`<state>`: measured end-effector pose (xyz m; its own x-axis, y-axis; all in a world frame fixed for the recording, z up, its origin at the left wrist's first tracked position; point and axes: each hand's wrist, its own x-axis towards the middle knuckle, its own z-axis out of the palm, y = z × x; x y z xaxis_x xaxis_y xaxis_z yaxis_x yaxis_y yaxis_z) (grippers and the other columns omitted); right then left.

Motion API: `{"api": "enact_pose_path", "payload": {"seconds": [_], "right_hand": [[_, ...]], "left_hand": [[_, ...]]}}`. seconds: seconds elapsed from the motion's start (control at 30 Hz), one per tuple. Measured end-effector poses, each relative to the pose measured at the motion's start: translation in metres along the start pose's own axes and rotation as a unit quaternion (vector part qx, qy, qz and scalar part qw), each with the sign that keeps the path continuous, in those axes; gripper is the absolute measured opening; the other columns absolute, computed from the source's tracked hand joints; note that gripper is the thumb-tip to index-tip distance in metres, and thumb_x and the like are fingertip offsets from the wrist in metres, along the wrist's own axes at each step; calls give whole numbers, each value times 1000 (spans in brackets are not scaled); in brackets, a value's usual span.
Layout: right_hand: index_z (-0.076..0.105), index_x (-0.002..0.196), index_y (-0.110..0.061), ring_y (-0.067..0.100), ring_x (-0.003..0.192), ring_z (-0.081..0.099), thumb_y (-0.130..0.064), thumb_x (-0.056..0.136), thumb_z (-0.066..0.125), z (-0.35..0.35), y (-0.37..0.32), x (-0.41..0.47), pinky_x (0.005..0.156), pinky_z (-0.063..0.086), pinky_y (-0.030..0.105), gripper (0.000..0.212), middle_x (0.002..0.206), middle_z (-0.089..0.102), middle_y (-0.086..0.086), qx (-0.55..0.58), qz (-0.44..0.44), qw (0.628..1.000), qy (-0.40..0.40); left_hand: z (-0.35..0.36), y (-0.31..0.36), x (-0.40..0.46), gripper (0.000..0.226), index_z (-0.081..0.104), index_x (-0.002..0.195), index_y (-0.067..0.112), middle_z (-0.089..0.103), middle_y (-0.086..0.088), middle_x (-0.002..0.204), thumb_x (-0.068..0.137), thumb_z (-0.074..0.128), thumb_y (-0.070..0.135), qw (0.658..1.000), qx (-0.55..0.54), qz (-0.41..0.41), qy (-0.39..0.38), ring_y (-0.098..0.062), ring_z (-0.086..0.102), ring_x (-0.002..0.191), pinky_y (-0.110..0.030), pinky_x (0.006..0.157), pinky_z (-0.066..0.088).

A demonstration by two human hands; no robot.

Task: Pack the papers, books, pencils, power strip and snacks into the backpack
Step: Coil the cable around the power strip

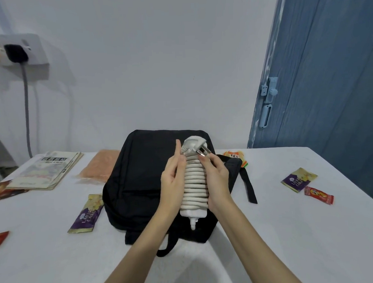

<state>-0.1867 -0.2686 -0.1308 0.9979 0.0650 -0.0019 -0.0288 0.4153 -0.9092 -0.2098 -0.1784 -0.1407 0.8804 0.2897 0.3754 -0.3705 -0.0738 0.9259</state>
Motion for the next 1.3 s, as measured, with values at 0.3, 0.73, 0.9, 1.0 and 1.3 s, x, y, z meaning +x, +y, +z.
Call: {"api": "enact_pose_path", "payload": {"seconds": [0.3, 0.73, 0.9, 1.0, 1.3], "right_hand": [[60, 116, -11, 23, 87, 69, -41, 74, 66, 2, 7, 0, 74, 56, 32, 52, 105, 70, 14, -19, 0, 998, -61], [70, 99, -5, 35, 93, 68, -55, 81, 61, 0, 11, 16, 87, 54, 51, 54, 103, 70, 21, 29, 77, 995, 61], [66, 110, -4, 36, 99, 66, -49, 78, 67, 1, 16, 12, 86, 55, 47, 55, 111, 68, 20, 84, 107, 989, 57], [67, 105, -4, 34, 99, 66, -41, 79, 67, 4, 19, 10, 90, 53, 48, 46, 108, 68, 18, 65, 83, 994, 31], [61, 106, -2, 24, 82, 68, -33, 80, 71, 17, 20, -1, 64, 57, 30, 41, 103, 69, 18, -10, 41, 998, 36]], "left_hand": [[0, -5, 2, 51, 13, 137, 61, 52, 3, 125, 97, 35, 39, 989, 127, -40, -57, -8, 55, 112, -37, 100, 45], [-2, -6, -3, 60, 5, 143, 47, 49, 19, 120, 97, 41, 32, 988, 90, -73, -98, 4, 54, 107, -13, 91, 44], [0, -6, 3, 62, 20, 139, 49, 57, 22, 104, 84, 44, 65, 987, 34, -147, -46, 0, 60, 96, -20, 83, 48], [-2, -13, 5, 63, 53, 120, 32, 69, 7, 99, 71, 56, 71, 985, -10, -171, 16, -12, 68, 91, -38, 88, 54], [-15, -10, 0, 31, 55, 105, 16, 68, -1, 86, 89, 53, 42, 979, -110, -157, 72, -16, 69, 77, -30, 67, 58]]}}
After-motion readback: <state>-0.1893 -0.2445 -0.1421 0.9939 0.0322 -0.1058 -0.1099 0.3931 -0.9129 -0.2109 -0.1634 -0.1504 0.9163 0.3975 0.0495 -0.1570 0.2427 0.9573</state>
